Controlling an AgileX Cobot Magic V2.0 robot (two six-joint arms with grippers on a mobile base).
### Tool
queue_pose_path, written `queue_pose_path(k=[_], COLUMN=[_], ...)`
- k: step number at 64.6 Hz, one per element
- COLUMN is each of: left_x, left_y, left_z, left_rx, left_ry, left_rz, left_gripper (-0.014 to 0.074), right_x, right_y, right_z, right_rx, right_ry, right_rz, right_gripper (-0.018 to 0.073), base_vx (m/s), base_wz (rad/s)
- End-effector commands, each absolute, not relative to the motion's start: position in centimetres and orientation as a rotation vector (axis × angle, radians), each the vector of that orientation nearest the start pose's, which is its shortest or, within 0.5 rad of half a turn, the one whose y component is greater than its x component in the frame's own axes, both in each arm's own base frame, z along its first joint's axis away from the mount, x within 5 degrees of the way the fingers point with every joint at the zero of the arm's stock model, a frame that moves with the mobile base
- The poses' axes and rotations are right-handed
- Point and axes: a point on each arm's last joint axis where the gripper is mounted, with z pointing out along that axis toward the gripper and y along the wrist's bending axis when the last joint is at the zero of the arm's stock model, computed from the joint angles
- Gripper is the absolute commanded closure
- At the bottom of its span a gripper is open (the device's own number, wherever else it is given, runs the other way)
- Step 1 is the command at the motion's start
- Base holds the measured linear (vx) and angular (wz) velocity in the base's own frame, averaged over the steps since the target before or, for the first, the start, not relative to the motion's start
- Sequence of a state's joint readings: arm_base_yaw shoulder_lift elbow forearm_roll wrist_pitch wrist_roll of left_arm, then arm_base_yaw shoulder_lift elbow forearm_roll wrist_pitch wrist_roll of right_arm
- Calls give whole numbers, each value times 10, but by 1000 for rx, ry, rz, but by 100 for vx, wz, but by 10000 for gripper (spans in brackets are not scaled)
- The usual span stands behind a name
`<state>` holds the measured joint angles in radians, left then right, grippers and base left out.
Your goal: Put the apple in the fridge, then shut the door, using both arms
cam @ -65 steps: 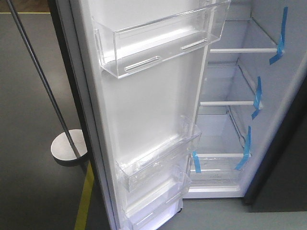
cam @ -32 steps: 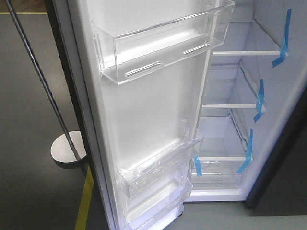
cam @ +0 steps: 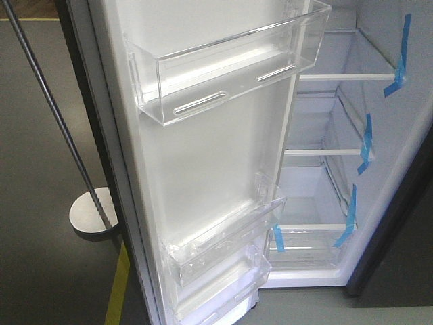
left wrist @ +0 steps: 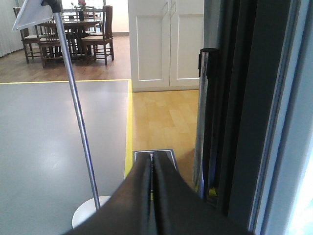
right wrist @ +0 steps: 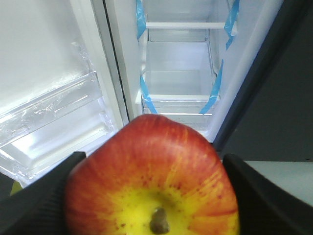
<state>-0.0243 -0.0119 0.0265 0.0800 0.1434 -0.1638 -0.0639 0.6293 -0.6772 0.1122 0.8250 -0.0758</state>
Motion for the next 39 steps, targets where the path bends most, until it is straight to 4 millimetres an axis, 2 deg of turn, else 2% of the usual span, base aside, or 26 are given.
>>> queue_pose_path(k=[1, 39], left_x=[56, 56], left_y=[-1, -1], left_z=[193, 193], left_rx=[-46, -46], left_ry=[1569, 1569], left_rz=[-90, -90], left_gripper=[601, 601], right_x=[114, 114], right_y=[0, 0], right_z=[332, 332], right_rx=[31, 32], right_ry=[2161, 2160], right_rz=[50, 50], right_gripper=[543, 543], base_vx=[2, 1], base_wz=[0, 0])
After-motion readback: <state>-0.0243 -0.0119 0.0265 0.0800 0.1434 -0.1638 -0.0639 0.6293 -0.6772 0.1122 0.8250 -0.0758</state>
